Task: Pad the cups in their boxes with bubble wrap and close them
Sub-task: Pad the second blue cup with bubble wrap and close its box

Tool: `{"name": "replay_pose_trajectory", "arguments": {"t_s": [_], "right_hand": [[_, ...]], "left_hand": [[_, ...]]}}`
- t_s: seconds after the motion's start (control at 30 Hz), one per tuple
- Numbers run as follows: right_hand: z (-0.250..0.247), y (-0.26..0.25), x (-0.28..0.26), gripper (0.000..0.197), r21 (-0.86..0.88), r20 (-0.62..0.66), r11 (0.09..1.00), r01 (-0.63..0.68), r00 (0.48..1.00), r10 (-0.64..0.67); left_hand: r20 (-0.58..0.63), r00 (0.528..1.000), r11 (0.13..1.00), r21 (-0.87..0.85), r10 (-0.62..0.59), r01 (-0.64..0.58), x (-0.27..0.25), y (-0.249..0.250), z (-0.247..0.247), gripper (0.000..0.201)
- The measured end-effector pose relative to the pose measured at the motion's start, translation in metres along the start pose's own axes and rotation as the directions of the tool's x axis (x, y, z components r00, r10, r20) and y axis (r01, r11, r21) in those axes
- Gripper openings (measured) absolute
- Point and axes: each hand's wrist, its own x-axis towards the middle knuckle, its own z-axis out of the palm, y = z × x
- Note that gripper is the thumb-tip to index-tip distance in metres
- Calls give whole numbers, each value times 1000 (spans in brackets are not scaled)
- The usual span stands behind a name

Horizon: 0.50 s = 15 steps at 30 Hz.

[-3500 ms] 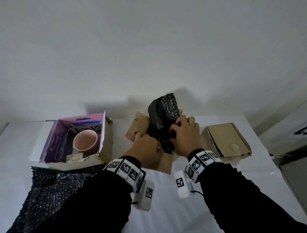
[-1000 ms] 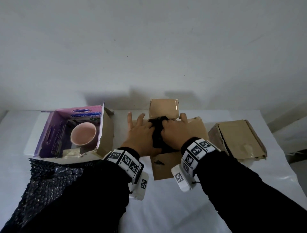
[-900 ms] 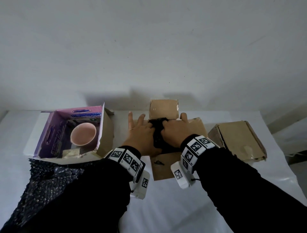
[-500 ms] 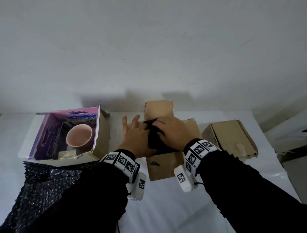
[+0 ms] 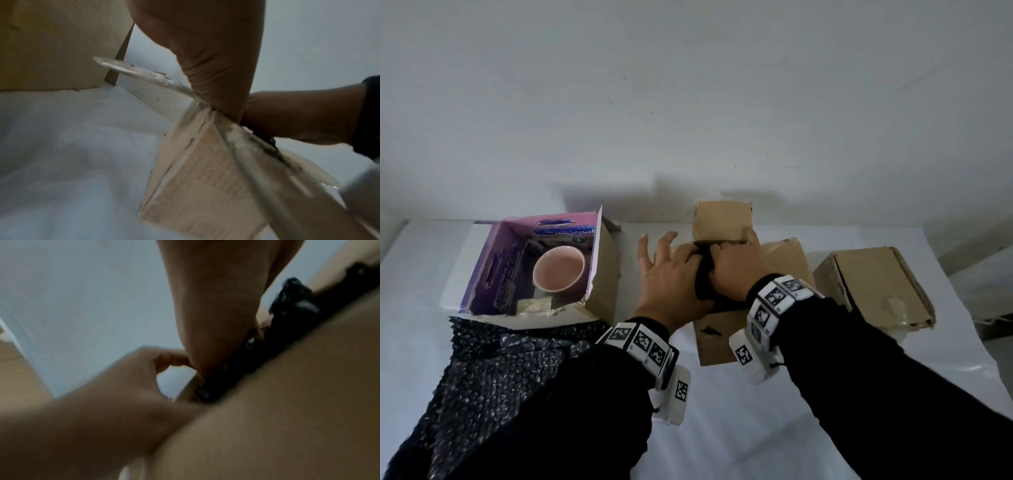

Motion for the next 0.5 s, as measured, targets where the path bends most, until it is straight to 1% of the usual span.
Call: {"name": "replay_pose_trajectory", "arguments": {"t_s": [0.07,0.13,0.17,0.2,0.27,0.33,0.4,0.5], "right_hand": [[-12,13,-1,28,154,73,988,31,996,-43],[-24,33,-7,30,322,60,947,23,997,-44],[-29,42,-12,32,338,28,941,24,999,-36],[-32,50,-18,37,297,9,954,35,999,-40],[-33,57,-32,49,122,16,991,50,998,-53],[-30,56,-43,53,-7,34,1000,30,999,-30],[-21,52,-44,53,-46,53,999,-6,999,9],[-5,45,-39,54,-65,82,994,-82,993,87]], "left_hand": [[-36,999,999,-35,-19,17,-3,-2,4,69],[-6,1000,999,-34,1,-2,-2,-4,3,70],[27,999,999,-25,27,-27,0,-7,1,71],[68,996,998,-28,57,-56,3,-9,-2,69],[141,984,994,-35,109,-105,8,-13,-10,66],[191,974,991,17,124,-130,11,-11,-16,62],[206,974,992,71,92,-109,11,-4,-17,61],[190,981,991,119,35,-59,7,7,-13,59]]}}
